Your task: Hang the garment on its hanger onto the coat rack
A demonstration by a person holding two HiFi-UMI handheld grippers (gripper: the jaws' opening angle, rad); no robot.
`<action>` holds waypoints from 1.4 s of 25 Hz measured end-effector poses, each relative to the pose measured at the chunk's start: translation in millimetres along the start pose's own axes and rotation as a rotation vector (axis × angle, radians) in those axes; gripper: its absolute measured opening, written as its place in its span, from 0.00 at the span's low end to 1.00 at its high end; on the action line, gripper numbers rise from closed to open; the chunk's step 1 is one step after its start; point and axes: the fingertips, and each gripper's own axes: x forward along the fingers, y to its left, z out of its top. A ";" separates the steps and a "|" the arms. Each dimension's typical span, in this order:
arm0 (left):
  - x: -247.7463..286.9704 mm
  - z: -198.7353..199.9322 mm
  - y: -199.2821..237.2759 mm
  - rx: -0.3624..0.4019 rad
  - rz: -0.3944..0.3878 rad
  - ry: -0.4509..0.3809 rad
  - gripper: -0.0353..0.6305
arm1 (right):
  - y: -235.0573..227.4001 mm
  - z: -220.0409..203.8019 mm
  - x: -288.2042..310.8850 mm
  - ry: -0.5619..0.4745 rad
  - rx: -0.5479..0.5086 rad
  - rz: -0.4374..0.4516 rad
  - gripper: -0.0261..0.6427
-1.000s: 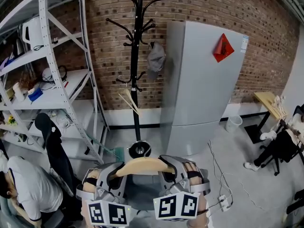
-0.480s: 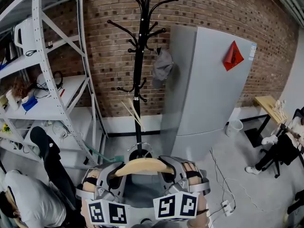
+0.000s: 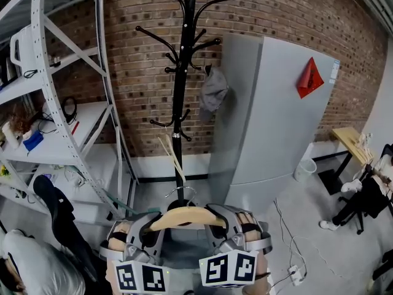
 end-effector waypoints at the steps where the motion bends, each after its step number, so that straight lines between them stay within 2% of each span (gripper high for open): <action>1: 7.4 -0.7 2.0 0.001 -0.001 0.000 0.12 | -3.6 -2.0 6.5 -0.003 0.001 0.000 0.10; 10: 78.9 -6.4 31.7 0.008 -0.005 0.004 0.12 | -45.1 -13.6 67.1 -0.036 0.019 0.005 0.10; 17: 131.7 -11.3 60.2 0.004 0.024 0.016 0.12 | -76.7 -19.6 121.7 -0.074 0.001 0.020 0.10; 22: 163.9 -14.8 80.5 -0.013 0.093 -0.013 0.12 | -100.4 -19.1 152.6 -0.106 -0.017 0.031 0.10; 26: 179.5 -10.4 100.7 0.016 0.092 0.032 0.12 | -118.2 -15.8 172.6 -0.134 -0.028 0.032 0.10; 35: 204.1 -4.4 141.8 0.033 0.133 0.017 0.12 | -150.8 0.7 205.5 -0.195 -0.049 0.006 0.10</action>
